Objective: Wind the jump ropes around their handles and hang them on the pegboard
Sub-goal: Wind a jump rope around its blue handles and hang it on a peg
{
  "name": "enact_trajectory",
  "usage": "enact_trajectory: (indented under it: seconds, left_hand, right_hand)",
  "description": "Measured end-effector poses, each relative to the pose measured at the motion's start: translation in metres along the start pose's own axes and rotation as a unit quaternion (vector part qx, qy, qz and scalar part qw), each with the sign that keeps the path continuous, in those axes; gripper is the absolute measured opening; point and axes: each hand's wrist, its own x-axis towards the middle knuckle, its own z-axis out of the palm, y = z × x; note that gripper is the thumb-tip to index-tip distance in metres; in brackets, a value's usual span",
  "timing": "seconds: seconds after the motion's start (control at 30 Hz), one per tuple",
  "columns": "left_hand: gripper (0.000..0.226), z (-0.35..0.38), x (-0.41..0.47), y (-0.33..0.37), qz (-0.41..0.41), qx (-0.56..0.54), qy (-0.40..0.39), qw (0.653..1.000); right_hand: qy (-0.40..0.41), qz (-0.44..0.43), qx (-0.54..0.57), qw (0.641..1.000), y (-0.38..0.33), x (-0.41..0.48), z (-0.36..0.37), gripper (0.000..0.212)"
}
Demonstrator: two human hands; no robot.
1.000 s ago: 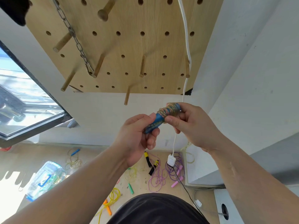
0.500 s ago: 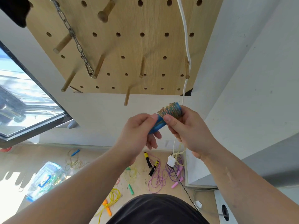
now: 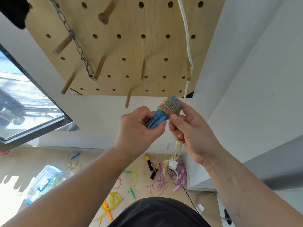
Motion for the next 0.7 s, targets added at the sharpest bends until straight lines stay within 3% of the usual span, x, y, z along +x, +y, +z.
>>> enact_trajectory:
  seconds: [0.1, 0.23, 0.47, 0.57, 0.7]
  left_hand:
    - [0.024, 0.005, -0.001, 0.010, -0.109, -0.079, 0.005, 0.991]
    - [0.030, 0.012, 0.002, 0.019, -0.218, -0.175, 0.013, 0.960]
    - [0.023, 0.007, 0.005, 0.019, -0.355, -0.286, -0.027, 0.890]
    - [0.022, 0.005, 0.009, 0.022, -0.407, -0.352, -0.019, 0.843]
    - [0.023, 0.003, 0.010, 0.025, -0.445, -0.424, -0.069, 0.786]
  right_hand:
    - [0.016, -0.012, 0.002, 1.000, -0.005, 0.000, -0.001, 0.071]
    - [0.036, -0.034, -0.020, 0.999, -0.009, 0.002, -0.002, 0.081]
    - [0.022, -0.055, -0.102, 0.993, -0.010, -0.002, -0.005, 0.083]
    - [0.062, -0.039, -0.167, 0.983, -0.002, -0.003, -0.003, 0.082]
    - [0.042, -0.001, -0.065, 0.997, 0.010, -0.001, -0.007, 0.066]
